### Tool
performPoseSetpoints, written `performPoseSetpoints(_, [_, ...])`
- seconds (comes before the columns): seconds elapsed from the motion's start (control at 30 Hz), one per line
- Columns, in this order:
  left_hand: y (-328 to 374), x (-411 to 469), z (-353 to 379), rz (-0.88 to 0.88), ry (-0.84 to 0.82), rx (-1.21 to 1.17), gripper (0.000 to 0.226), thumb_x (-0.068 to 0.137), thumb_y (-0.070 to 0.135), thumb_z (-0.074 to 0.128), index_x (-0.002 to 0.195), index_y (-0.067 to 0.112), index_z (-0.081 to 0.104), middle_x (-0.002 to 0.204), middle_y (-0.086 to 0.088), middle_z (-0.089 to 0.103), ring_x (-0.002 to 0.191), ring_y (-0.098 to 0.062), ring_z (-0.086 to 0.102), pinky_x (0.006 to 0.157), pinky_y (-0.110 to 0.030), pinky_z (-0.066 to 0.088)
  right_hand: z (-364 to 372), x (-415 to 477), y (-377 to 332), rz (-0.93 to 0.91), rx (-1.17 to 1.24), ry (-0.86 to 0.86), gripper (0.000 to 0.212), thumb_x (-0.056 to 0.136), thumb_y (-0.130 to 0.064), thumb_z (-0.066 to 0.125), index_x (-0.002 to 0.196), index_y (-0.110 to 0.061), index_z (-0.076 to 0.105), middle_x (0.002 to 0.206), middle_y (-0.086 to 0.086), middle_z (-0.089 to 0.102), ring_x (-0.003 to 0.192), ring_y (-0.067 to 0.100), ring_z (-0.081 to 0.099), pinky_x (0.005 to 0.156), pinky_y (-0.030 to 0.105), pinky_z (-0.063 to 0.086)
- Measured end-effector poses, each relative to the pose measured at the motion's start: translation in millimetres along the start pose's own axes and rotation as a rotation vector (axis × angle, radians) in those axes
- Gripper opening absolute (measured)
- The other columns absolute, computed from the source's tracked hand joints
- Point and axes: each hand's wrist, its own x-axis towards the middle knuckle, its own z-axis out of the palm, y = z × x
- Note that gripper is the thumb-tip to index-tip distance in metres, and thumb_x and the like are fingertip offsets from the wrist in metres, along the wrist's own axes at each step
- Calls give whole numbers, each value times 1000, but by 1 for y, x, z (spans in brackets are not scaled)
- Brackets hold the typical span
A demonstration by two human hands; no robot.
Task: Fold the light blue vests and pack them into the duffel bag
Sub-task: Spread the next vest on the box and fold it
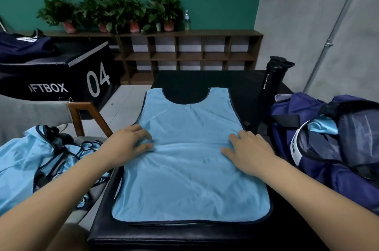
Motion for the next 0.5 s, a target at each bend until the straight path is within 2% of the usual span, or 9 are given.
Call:
performPoseSetpoints(0.1, [1,33,7,23,7,47,61,96,76,44,145,40,54,149,16,47,135,-16,51,111,-40,44,-7,33,-14,-85,104,19,72,109,-64,24,169,-25,16,171,8,25,158,28,24,124,44,26])
performPoseSetpoints(0.2, [5,64,19,-30,-42,65,66,101,67,52,160,40,38,167,12,34,151,-18,38,121,-40,35,-3,70,-27,-97,193,-34,74,110,-65,20,171,-28,3,178,6,3,164,27,5,130,45,15])
performPoseSetpoints(0.27, [1,79,23,-76,-107,57,73,99,72,50,162,41,32,166,13,35,149,-19,41,120,-41,37,4,93,-25,-64,176,-92,70,110,-64,21,170,-30,8,176,9,8,160,33,14,127,48,23])
performPoseSetpoints(0.37, [-17,99,15,-144,-206,-6,81,91,80,57,159,43,35,153,16,41,139,-18,49,112,-39,43,6,126,-5,-6,20,-177,54,110,-54,25,160,-34,26,158,16,29,136,42,37,105,48,44])
performPoseSetpoints(0.47, [-33,124,1,-151,-274,40,76,82,86,62,145,46,50,132,14,50,120,-17,59,104,-42,51,-9,156,9,8,-64,-209,65,98,-60,12,151,-35,39,142,10,46,114,36,45,93,44,47])
performPoseSetpoints(0.5, [-37,135,-2,-147,-269,49,70,82,85,63,138,44,55,125,14,55,116,-17,60,101,-42,52,-17,167,10,21,-58,-210,61,102,-59,15,146,-32,46,136,7,51,108,33,48,91,42,48])
